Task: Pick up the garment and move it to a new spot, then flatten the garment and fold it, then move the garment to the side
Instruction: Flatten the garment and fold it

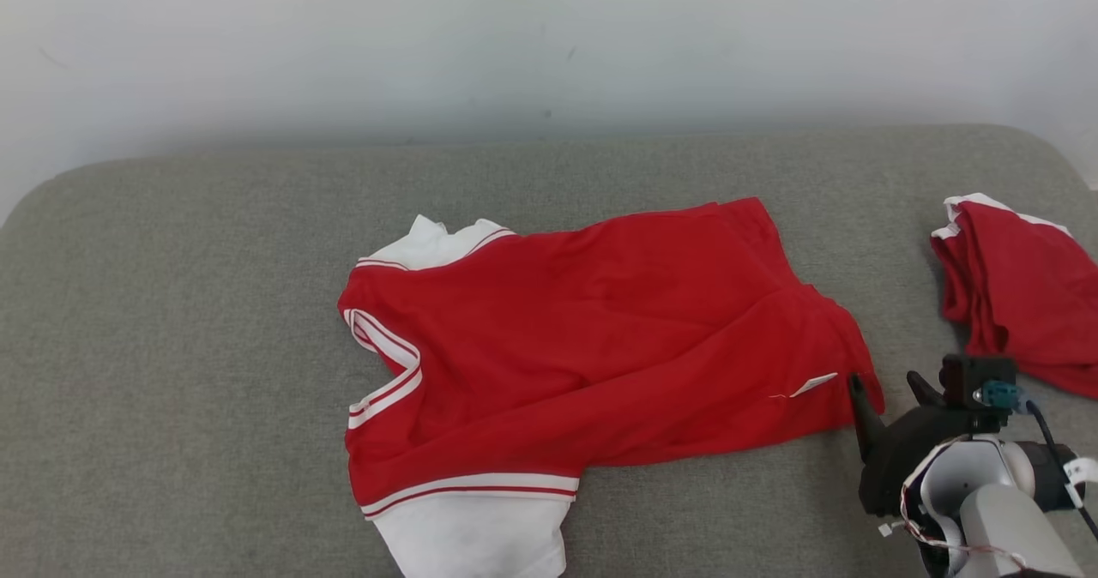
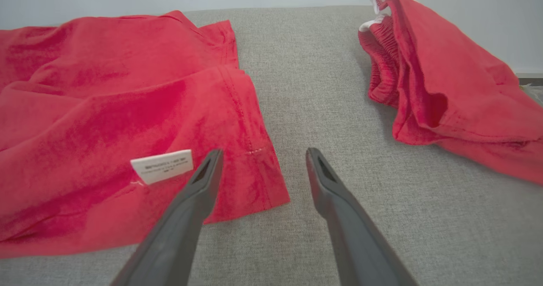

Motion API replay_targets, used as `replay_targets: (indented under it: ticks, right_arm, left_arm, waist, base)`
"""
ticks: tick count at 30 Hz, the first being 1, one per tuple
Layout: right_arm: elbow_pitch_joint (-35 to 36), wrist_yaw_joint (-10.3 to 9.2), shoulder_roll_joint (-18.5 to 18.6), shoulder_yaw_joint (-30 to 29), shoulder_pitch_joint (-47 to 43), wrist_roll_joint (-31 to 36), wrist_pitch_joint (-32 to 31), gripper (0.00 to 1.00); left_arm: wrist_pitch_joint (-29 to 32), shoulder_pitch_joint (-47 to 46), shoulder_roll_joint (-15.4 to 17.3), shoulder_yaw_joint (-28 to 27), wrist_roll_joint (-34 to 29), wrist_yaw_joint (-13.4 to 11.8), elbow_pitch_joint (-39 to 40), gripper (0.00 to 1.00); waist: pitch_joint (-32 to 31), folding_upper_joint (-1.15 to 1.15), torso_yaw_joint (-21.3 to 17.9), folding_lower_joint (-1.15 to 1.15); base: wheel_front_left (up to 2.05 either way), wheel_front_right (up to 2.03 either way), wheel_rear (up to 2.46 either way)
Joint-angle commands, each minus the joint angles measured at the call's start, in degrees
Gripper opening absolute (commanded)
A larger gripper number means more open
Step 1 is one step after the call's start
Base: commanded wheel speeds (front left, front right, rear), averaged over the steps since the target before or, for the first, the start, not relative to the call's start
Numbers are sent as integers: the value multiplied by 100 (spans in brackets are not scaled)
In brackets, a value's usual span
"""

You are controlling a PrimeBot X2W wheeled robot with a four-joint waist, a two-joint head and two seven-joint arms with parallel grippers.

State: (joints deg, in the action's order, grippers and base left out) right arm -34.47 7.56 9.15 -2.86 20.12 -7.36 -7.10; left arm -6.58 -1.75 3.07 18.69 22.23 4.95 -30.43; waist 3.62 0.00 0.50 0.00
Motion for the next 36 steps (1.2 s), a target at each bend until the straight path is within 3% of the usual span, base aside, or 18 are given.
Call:
replay_targets:
  ticks: [1, 18, 19, 20, 21, 22, 23, 30, 36]
  right_arm:
    - [-154, -17, 73, 32, 158, -115, -42, 100]
    - [-1071, -17, 527, 819, 907, -876, -85, 100]
    - [-1100, -17, 536, 846, 923, -897, -68, 76]
    - [-1130, -18, 549, 873, 933, -898, -31, 33]
    - [-1160, -18, 555, 900, 939, -909, -17, 16]
    - [-1188, -18, 563, 920, 951, -920, 24, 0]
    - [-1205, -18, 582, 931, 967, -910, 66, 0]
    - [-1063, -18, 644, 1051, 869, -1002, 530, 0]
    - [-607, -18, 737, 1114, 723, -1197, 582, 0]
  left_arm:
    - [40, -76, -33, 96, 68, -8, -127, 100]
    - [37, -395, -38, 420, 100, 115, -167, 100]
    - [21, -407, -42, 441, 110, 126, -154, 100]
    - [15, -412, -47, 459, 122, 123, -142, 100]
    - [22, -411, -49, 474, 136, 127, -146, 71]
    - [31, -414, -50, 485, 144, 130, -152, 23]
    - [23, -418, -49, 494, 149, 133, -146, 0]
    - [-488, -265, 124, 251, 223, 11, 281, 0]
    - [-670, -219, 227, -94, 456, -49, 1135, 0]
  waist:
    - [87, 0, 49, 0]
    - [389, 0, 222, 0]
    - [395, 0, 225, 0]
    - [399, 0, 226, 0]
    - [401, 0, 225, 0]
    - [402, 0, 223, 0]
    - [402, 0, 223, 0]
    - [254, 0, 215, 0]
    - [98, 0, 180, 0]
  base:
    - [0, 0, 0]
    - [0, 0, 0]
    - [0, 0, 0]
    - [0, 0, 0]
    - [0, 0, 0]
    - [0, 0, 0]
    - [0, 0, 0]
    - [0, 0, 0]
    - [0, 0, 0]
